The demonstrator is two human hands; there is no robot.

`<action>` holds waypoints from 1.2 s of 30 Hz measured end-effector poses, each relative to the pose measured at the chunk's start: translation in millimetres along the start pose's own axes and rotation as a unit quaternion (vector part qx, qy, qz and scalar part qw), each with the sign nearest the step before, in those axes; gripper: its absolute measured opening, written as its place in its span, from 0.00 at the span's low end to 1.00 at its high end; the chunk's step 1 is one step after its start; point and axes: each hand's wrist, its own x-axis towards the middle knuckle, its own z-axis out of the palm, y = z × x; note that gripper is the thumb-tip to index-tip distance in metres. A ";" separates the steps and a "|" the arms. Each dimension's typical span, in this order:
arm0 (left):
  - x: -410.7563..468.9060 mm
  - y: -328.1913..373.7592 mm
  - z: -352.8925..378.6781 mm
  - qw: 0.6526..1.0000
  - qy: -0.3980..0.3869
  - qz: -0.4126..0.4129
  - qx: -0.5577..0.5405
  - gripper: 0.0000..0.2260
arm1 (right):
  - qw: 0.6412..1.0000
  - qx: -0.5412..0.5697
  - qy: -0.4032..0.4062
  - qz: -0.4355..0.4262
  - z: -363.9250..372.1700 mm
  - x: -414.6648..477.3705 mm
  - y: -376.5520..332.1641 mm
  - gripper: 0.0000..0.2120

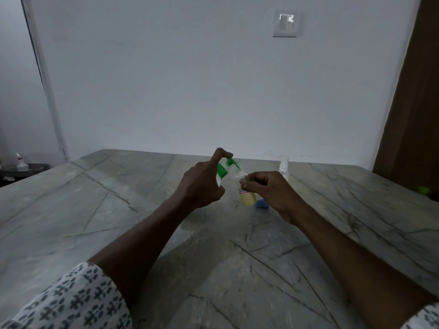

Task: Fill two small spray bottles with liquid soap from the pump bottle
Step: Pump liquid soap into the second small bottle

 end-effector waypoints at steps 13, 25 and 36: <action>-0.1 -0.8 1.8 1.000 0.002 -0.001 0.018 0.32 | 1.000 -0.021 -0.010 0.015 1.6 -0.4 2.3 0.11; 1.0 -0.3 1.9 1.000 -0.002 -0.007 0.024 0.32 | 1.000 -0.019 -0.009 0.016 1.4 -1.1 0.6 0.09; 0.9 -1.8 2.6 1.000 -0.003 -0.005 0.018 0.36 | 1.000 -0.010 -0.004 0.006 0.3 -0.1 0.8 0.10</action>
